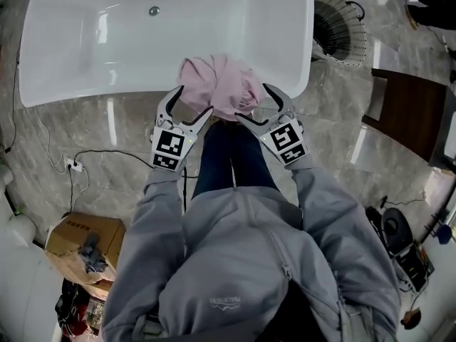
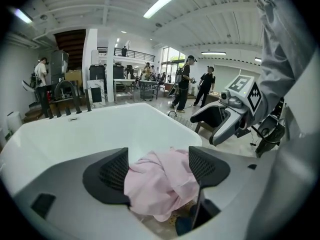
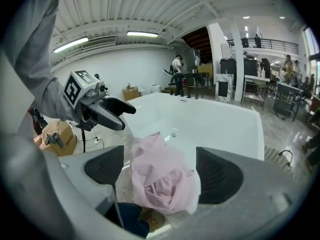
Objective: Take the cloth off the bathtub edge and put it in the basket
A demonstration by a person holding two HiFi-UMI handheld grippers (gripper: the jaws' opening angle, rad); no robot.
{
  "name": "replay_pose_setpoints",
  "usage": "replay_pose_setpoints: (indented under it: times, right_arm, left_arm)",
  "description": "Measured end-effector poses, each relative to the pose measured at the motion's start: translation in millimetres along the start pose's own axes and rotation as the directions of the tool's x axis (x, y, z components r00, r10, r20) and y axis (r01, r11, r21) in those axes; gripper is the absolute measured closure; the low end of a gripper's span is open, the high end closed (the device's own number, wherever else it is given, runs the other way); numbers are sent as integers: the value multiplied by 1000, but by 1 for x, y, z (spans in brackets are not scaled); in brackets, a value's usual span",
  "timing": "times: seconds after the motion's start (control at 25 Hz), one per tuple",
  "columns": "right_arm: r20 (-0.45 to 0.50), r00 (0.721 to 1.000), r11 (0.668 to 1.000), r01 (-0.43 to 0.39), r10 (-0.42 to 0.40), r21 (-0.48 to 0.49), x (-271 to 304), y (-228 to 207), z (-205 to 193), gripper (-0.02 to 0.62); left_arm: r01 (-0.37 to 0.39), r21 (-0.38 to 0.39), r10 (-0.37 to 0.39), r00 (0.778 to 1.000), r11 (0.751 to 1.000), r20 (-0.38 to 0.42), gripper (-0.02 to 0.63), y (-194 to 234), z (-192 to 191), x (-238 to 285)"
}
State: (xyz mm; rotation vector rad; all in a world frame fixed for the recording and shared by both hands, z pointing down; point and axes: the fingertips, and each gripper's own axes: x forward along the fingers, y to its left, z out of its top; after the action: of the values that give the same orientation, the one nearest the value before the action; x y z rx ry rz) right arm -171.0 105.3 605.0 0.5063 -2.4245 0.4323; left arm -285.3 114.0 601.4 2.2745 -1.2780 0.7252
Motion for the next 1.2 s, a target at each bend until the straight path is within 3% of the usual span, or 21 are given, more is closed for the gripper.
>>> replay_pose_setpoints:
  times: [0.68, 0.92, 1.2]
  right_arm:
    - [-178, 983, 997, -50, 39, -60, 71, -13, -82, 163]
    - [-241, 967, 989, -107, 80, -104, 83, -14, -99, 154]
    - [-355, 929, 986, -141, 101, -89, 98, -22, -127, 124]
  left_arm:
    - [54, 56, -46, 991, 997, -125, 249, 6, -87, 59]
    - [71, 116, -49, 982, 991, -183, 241, 12, -100, 72]
    - [109, 112, -75, 960, 988, -271, 220, 13, -120, 87]
